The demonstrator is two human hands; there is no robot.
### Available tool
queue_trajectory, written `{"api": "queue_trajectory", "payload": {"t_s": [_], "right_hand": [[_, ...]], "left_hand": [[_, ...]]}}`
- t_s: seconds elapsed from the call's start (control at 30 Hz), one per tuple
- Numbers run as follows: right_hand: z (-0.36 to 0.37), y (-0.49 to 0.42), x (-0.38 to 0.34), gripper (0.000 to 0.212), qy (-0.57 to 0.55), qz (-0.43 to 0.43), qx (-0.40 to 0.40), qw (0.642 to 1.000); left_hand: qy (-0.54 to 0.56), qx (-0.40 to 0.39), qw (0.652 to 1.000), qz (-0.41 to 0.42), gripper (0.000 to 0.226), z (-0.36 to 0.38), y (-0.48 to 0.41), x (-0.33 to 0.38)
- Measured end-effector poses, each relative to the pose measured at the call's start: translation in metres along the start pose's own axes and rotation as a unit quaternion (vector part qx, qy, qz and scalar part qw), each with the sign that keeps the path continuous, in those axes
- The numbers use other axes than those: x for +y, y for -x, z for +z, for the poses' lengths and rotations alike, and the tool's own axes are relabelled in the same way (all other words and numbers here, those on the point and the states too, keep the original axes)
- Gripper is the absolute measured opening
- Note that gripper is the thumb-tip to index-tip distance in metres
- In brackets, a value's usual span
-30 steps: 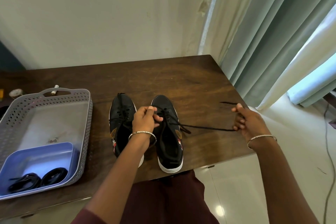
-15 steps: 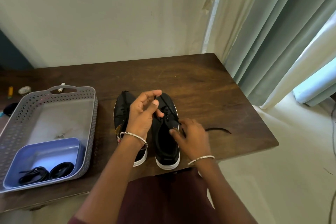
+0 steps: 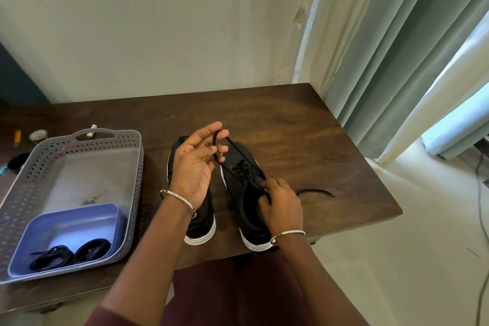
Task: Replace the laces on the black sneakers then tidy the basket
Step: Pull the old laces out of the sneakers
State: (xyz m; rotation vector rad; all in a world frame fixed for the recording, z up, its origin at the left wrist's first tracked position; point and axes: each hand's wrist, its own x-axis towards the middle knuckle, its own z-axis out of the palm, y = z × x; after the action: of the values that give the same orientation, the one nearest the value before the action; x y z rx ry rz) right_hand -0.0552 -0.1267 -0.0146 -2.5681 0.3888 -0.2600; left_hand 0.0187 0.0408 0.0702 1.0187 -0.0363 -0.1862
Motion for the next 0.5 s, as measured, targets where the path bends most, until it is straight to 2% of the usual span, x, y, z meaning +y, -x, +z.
{"api": "queue_trajectory", "payload": {"t_s": [0.07,0.17,0.27,0.37,0.4,0.43,0.47,0.5], "right_hand": [[-0.001,0.0,0.001,0.026,0.007,-0.001,0.006,1.0],[-0.001,0.001,0.001,0.027,0.011,-0.002,0.016,1.0],[-0.002,0.0,-0.001,0.027,0.027,-0.001,0.006,1.0],[-0.004,-0.002,-0.002,0.027,0.045,-0.005,-0.007,0.999],[-0.005,-0.003,-0.002,0.028,0.047,-0.009,-0.009,0.999],[-0.005,-0.003,-0.002,0.029,0.049,-0.014,-0.011,0.999],[-0.005,-0.003,-0.001,0.028,0.05,-0.018,-0.012,0.999],[-0.005,-0.003,-0.001,0.028,0.051,-0.02,-0.011,0.998]], "left_hand": [[0.009,0.019,1.0,-0.011,0.041,0.0,-0.001,-0.001],[-0.093,0.032,0.995,0.01,0.03,-0.002,0.0,-0.007],[-0.166,0.01,0.985,0.049,0.029,-0.002,0.003,-0.006],[-0.179,-0.007,0.984,0.019,0.032,-0.005,0.004,0.001],[-0.243,0.005,0.97,-0.006,0.032,-0.006,0.001,0.002],[-0.336,0.019,0.941,-0.034,0.031,-0.007,-0.002,0.003],[-0.447,0.025,0.892,-0.064,0.029,-0.008,-0.007,0.004],[-0.566,0.019,0.82,-0.087,0.028,-0.008,-0.011,0.004]]}}
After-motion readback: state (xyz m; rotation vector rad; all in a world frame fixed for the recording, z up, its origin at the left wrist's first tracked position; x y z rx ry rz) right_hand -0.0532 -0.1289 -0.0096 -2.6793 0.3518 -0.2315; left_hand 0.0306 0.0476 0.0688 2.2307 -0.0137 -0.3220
